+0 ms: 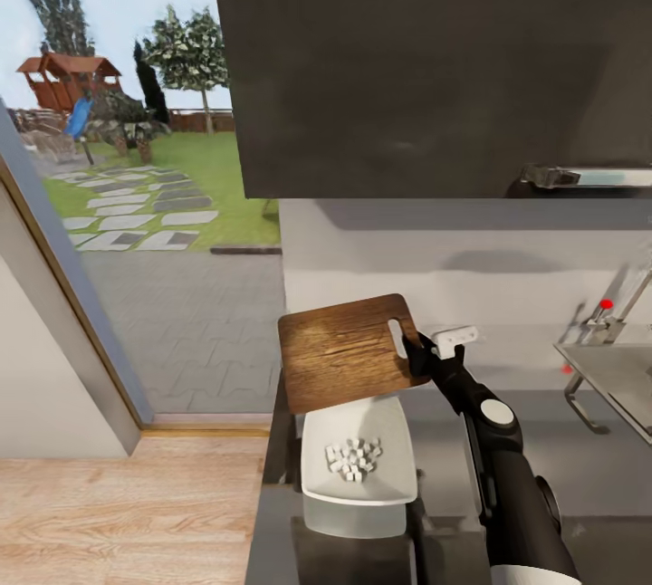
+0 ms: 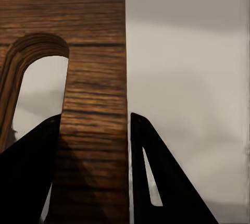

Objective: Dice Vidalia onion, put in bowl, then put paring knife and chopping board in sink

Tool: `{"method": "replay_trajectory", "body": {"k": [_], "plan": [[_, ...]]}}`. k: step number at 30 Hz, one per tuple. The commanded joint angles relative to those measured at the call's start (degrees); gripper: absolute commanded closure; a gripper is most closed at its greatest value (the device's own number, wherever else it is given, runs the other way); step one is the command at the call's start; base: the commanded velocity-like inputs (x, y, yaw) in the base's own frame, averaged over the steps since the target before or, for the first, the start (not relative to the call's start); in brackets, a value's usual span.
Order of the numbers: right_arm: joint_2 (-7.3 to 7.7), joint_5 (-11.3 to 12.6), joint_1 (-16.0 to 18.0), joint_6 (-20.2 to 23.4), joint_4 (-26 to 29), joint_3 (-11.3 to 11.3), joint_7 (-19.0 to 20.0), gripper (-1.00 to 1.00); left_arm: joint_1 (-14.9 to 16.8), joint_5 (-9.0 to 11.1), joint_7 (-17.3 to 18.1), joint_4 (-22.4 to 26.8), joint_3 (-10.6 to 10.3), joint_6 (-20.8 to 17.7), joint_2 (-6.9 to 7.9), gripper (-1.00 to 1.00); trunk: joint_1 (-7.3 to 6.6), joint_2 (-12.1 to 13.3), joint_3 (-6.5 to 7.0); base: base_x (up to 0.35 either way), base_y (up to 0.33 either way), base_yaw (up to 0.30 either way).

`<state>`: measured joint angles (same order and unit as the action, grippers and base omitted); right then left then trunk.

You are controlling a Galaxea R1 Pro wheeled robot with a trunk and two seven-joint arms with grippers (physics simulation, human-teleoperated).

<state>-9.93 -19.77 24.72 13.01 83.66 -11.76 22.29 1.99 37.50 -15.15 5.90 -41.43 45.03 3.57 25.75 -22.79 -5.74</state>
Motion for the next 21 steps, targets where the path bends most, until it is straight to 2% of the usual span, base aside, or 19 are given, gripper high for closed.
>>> {"method": "replay_trajectory", "body": {"k": [1,7,17,21], "plan": [[-0.07,-0.4,0.1,0.7,0.3,-0.1,0.4,1.0,0.0,0.0,-0.5,0.1,-0.5,0.1,0.03,-1.0,0.04,-0.1,-0.13,0.034,-0.127,0.0],[-0.07,-0.4,0.1,6.9,2.0,-0.3,0.3,1.0,0.0,0.0,-0.5,-0.4,-0.5,0.0,0.03,-1.0,0.04,-0.1,-0.13,0.011,-0.18,0.0],[-0.07,-0.4,0.1,8.4,2.4,-0.4,0.2,1.0,0.0,0.0,-0.5,-1.0,-0.5,0.1,-0.06,-1.0,0.04,-0.1,-0.13,-0.236,-0.215,0.0],[-0.07,0.1,0.1,8.6,2.4,-0.4,-2.4,1.0,0.0,0.0,-0.5,-1.0,-0.5,0.0,-0.06,-1.0,0.04,-0.1,-0.13,-0.262,-0.219,0.0]]}}
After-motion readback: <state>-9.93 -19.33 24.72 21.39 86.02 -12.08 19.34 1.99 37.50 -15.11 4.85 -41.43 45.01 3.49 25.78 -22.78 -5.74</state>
